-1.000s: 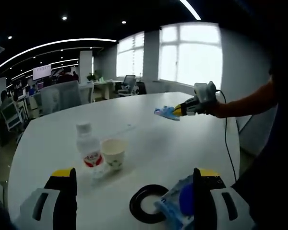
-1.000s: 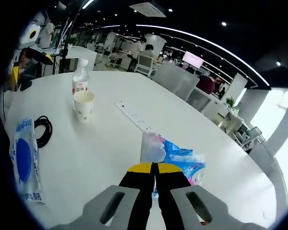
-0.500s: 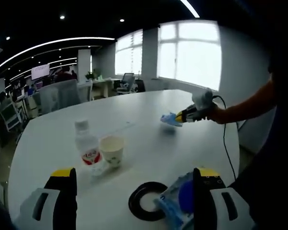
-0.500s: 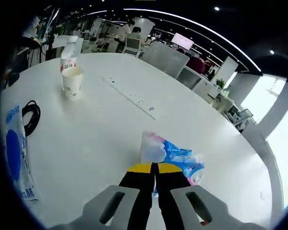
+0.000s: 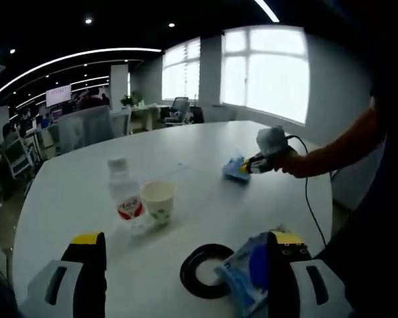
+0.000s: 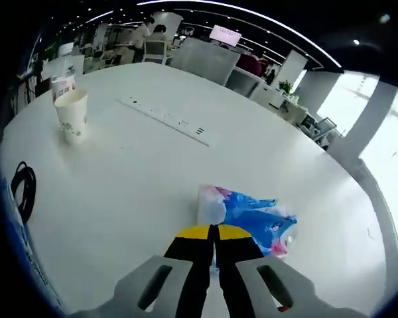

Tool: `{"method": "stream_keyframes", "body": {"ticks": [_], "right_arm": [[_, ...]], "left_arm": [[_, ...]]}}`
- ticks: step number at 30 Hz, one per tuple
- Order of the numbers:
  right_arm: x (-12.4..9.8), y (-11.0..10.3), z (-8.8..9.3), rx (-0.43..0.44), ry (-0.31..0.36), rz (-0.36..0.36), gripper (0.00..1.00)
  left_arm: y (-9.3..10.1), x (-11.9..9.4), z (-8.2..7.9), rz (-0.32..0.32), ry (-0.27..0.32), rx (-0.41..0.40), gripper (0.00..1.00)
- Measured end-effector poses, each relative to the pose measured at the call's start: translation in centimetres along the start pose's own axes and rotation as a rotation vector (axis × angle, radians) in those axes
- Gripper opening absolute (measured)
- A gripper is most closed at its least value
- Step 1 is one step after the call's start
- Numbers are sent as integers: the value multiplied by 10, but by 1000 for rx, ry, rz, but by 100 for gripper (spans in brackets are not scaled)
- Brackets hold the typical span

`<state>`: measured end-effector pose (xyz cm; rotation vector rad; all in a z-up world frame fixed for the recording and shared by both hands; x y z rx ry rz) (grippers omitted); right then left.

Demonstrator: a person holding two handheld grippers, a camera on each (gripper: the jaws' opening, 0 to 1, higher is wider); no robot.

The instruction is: Arrange the tabletop items into an orderly group along one side of the table until the central work area is clear of visible clutter.

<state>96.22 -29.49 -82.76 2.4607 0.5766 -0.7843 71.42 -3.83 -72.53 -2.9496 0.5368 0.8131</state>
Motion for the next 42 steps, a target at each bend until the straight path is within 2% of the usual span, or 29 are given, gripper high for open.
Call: {"method": "stream_keyframes", "body": {"ticks": [4,6,9,14,17,20,23,28,32,37,42], "right_arm": [[4,-8,-3,70,8,-38,0],[4,-10,-8,154,25,-53,0],[9,-10,-7,162,16,-64,0],[15,-15,-6,265,8,-102,0],[17,-20,-8,328,25,-136,6],[17,-19,-9,322,29,-140,12],[12,-21,-14,313,59,-154,16],[-4,-18,-21,308,106,-158,23],[-17,-17,-18,299,127,-162,31],[-39,-18,-13,303,154,-168,35],[-56,-19,-1,306,167,-183,45]], "left_arm": [[-1,1,2,1,-6,-3,99],[-1,1,2,1,-10,-4,99],[-2,2,3,1,-14,-5,99],[0,4,2,6,-16,-3,99],[1,4,1,8,-13,-3,99],[3,5,1,13,-16,2,99],[4,5,2,12,-17,5,99],[8,3,3,9,-16,2,99],[13,-1,5,7,-11,3,100],[21,-6,10,10,-14,7,100],[30,-9,16,17,-17,10,100]]}}
Point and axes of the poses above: the point that each gripper's makers call its tool centre point, and the gripper's own axes: x roughly forward along the fingers, y roughly to its right, z roughly out of its underside, the point moved 1 cm from there along -x, roughly backward along the fingers, and after that the axes turned 5 degrees about z, right-handed, at the moved point
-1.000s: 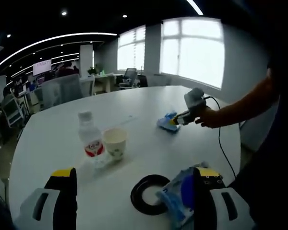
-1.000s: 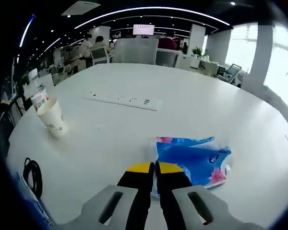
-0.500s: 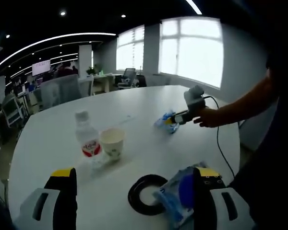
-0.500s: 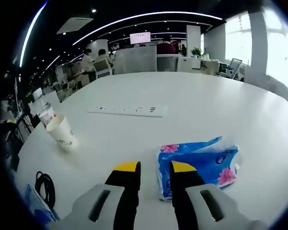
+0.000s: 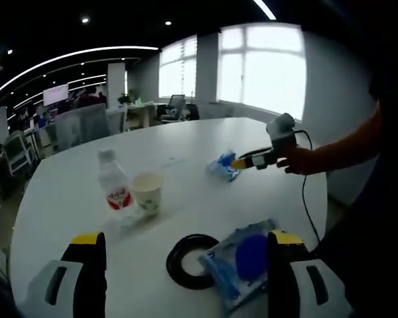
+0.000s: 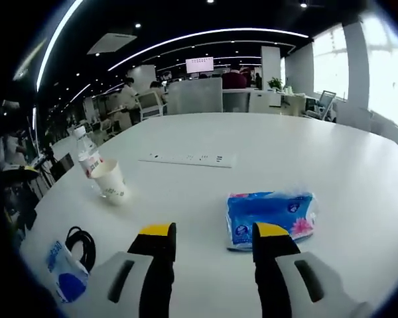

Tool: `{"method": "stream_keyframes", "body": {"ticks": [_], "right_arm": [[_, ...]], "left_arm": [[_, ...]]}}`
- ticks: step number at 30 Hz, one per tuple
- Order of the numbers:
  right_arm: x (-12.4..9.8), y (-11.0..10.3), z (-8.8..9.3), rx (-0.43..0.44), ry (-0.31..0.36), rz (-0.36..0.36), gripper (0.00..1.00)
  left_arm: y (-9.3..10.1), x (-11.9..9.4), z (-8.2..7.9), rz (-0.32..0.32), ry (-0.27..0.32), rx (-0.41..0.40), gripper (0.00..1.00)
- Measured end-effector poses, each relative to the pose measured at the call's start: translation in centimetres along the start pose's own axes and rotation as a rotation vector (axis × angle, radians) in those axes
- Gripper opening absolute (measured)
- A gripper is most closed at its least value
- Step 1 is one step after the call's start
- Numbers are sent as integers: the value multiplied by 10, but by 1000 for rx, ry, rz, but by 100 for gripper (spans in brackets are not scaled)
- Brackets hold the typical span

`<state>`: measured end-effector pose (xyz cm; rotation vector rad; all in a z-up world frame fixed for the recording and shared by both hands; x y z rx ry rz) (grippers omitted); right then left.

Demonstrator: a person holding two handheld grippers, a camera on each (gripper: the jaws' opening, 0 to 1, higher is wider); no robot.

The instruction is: Arrange the tabletop items into an orderly group along one side of the table until the central work area is clear of visible clutter.

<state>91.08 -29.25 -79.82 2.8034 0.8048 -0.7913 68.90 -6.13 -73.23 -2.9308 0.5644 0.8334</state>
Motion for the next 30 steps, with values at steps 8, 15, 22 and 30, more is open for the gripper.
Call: {"method": "stream_keyframes", "body": {"ticks": [8,15,22,30], "right_arm": [[-32,-14,25,-26,4,-48,55],[-72,-37,56,-11,-2,-93,61],[-108,-53,86,35,-29,-123,69],[-140,-74,121,53,-88,-165,68]], "left_arm": [[17,-5,14,17,-17,-1,99],[36,-7,35,40,-62,-2,99],[51,-7,50,61,-83,-28,98],[64,-4,68,89,-103,-88,93]]}}
Point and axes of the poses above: the point that each gripper's makers call its tool centre point, and the gripper's own axes: x roughly forward along the fingers, y roughly to its right, z roughly out of its underside, the point moved 1 cm from there along -x, roughly backward along the fingers, and after that the axes turned 5 degrees about z, right-handed, at the moved point
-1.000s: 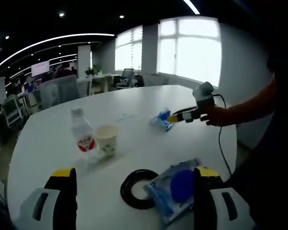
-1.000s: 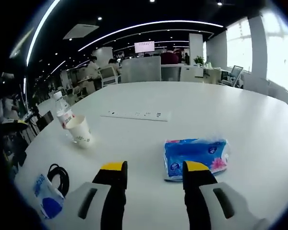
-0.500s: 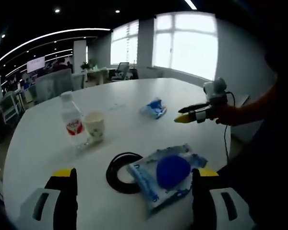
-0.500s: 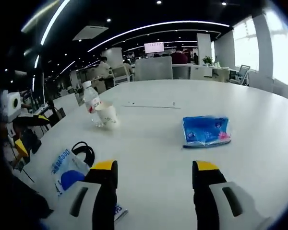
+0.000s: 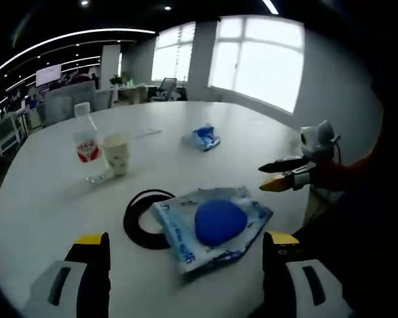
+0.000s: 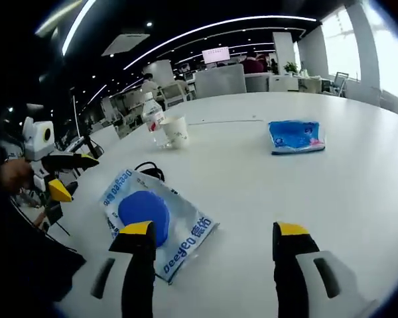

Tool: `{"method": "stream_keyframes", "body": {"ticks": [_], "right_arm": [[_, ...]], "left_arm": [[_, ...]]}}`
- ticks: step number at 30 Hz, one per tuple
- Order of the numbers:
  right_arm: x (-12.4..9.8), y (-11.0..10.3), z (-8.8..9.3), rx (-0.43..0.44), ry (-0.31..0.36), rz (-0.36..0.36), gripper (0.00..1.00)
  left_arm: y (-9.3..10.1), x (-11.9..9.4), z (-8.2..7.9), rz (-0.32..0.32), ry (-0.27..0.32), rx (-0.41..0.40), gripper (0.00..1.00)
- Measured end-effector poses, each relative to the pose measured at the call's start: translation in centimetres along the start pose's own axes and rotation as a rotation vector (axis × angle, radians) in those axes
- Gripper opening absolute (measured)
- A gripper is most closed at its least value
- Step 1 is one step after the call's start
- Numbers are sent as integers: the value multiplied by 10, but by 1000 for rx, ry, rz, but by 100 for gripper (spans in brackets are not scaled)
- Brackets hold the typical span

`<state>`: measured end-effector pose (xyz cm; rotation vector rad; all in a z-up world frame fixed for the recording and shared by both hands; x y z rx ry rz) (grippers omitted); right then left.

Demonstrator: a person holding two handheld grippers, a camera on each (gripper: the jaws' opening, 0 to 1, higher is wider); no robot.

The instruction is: Arrange the tabletop items into an orderly group along one side of the table until the central work area is clear of visible clutter.

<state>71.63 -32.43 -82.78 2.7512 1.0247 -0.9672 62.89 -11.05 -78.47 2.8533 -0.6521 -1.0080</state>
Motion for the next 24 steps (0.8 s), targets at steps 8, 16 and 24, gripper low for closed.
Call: {"method": "stream_keyframes", "body": {"ticks": [8,16,24], "right_arm": [[-10,-15,18,15,-22,-20,60],[-18,-33,33,50,-62,-81,33],[-12,-37,38,139,-91,-119,18]], "left_arm": [[3,5,17,16,-24,-45,81],[4,11,31,30,-31,-103,70],[1,14,41,50,-54,-149,47]]}}
Point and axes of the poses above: the point that each gripper's makers call its tool centre point, and the gripper's own axes: x roughly forward along the fingers, y roughly to its right, z roughly out of its underside, the point moved 1 cm from there along -x, roughly backward along the fingers, and after that the axes turned 5 degrees about z, right-handed, at the moved point
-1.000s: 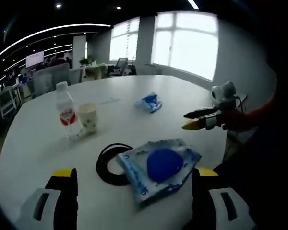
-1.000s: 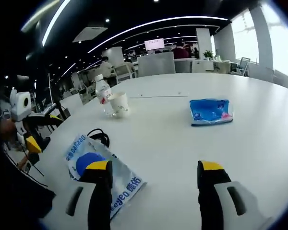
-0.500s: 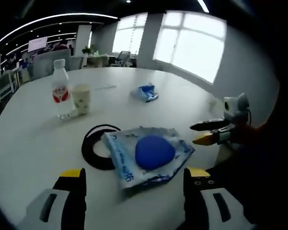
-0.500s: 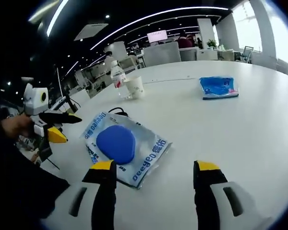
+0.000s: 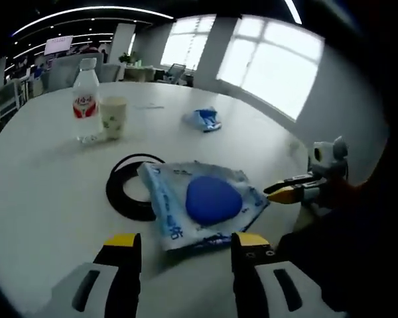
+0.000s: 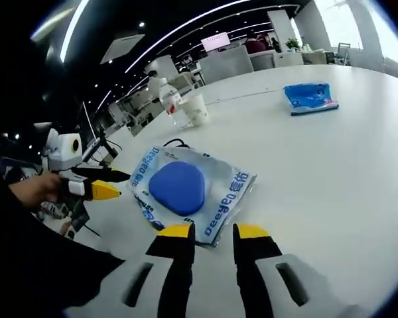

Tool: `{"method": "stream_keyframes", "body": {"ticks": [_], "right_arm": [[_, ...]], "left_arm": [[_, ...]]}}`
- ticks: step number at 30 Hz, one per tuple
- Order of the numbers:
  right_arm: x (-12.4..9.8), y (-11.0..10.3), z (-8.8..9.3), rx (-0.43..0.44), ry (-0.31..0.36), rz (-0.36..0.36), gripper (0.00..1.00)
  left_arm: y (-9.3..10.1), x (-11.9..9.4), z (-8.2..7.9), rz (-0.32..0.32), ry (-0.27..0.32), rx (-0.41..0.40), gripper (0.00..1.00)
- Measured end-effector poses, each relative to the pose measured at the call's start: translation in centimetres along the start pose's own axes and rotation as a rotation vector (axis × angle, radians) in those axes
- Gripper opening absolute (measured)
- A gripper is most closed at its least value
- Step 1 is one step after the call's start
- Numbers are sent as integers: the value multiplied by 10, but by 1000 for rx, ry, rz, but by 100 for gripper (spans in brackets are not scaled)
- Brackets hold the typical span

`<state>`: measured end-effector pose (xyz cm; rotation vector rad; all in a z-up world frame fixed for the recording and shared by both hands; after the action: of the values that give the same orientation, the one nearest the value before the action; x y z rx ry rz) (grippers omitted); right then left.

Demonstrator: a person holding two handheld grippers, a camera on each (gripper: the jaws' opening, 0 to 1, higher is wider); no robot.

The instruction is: Arrange the tabletop items into an orderly group along one side of the table until the central work area is clear of visible clutter.

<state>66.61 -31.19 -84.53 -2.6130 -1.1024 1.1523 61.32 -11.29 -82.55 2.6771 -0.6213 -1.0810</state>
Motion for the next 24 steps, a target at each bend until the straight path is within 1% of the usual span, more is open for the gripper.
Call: {"method": "stream_keyframes", "body": {"ticks": [1,2,3,6,8,10,11,12,13,14,17,19,21,24], "right_arm": [[3,-1,1,39,-12,-15,18],[3,-1,2,44,-16,-17,17],[5,-2,4,68,-28,-32,15],[8,-1,5,105,-35,-37,12],[8,0,7,114,-41,-39,11],[9,0,9,111,-49,-42,8],[9,-1,11,109,-55,-45,6],[9,-1,12,109,-61,-47,3],[10,-1,13,107,-63,-47,2],[10,-2,14,106,-68,-48,2],[10,-3,16,113,-76,-50,1],[10,-3,16,117,-79,-50,0],[10,-3,15,113,-79,-49,0],[9,-4,15,112,-78,-49,0]], "left_arm": [[-2,0,0,2,8,-24,44],[-5,1,1,-1,9,-37,41],[-6,2,1,-4,9,-48,37],[-5,5,1,-5,9,-78,33],[-10,6,1,-15,11,-90,31],[-15,7,2,-18,4,-105,25],[-17,10,6,-19,-13,-121,22],[-18,11,7,-20,-22,-114,19],[-16,11,7,-25,-35,-97,18],[-15,11,6,-29,-38,-81,18],[-18,13,7,-21,-44,-91,14],[-19,14,9,-24,-48,-65,9],[-21,14,10,-26,-53,-27,7],[-22,14,12,-16,-57,-18,6]]}}
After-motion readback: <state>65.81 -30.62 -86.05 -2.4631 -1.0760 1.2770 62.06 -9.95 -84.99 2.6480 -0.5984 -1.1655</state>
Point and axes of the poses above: the point that each gripper's makers call its tool centre point, and the gripper's own axes: x roughly forward along the fingers, y roughly to its right, z roughly out of its underside, the point moved 1 cm from there along -x, roughly backward along the fingers, and after that the axes turned 5 degrees about z, right-handed, at the moved point
